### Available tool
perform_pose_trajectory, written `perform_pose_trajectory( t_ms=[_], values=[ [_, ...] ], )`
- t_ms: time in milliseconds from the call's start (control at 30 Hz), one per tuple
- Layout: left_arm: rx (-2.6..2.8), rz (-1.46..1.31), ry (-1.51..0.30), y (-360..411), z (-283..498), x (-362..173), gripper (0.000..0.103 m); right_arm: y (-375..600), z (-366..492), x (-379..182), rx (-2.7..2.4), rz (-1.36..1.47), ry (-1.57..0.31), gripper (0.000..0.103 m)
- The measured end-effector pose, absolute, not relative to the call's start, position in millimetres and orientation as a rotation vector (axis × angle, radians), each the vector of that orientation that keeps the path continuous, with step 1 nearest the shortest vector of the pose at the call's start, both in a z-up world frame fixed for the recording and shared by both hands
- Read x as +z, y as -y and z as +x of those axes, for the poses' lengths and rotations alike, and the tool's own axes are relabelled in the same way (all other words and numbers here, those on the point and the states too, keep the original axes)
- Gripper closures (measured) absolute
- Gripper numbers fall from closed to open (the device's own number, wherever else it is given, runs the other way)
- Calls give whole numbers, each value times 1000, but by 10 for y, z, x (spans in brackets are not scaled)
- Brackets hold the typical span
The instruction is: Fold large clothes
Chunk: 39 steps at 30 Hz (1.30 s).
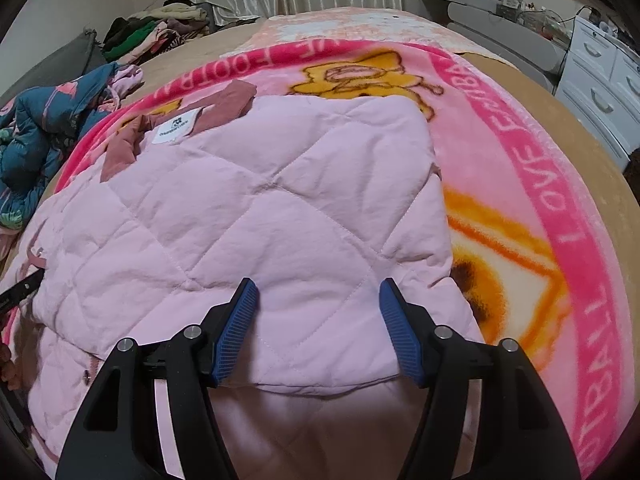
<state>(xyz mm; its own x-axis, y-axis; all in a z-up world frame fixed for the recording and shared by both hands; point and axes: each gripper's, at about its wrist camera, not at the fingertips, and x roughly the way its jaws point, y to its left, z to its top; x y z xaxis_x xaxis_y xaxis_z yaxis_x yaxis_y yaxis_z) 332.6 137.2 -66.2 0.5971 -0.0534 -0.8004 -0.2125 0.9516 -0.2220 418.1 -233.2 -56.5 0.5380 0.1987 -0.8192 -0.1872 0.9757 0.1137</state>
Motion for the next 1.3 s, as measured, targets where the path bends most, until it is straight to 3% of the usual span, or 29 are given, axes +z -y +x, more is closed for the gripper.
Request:
perform_pose_trajectory(
  t_ms=[200, 333, 467, 567, 633, 1300],
  values=[
    [87, -335, -932, -1383, 3258, -597, 67, 2350, 4112, -403, 246, 63, -946, 15],
    [89, -338, -914, -1381, 3185, -506, 49, 2369, 4080, -317, 250, 90, -925, 8],
    [90, -328, -892, -1367, 3109, -395, 42, 2391, 4061, -248, 251, 120, -913, 8],
    [92, -329, -878, -1355, 3067, -322, 26, 2401, 4036, -193, 252, 133, -901, 8],
    [110, -331, -861, -1353, 3033, -267, 8, 2398, 4012, -147, 257, 138, -888, 7],
    [228, -376, -780, -1604, 2592, 57, 9, 2092, 3679, 336, 366, 142, -768, 5]
  ],
)
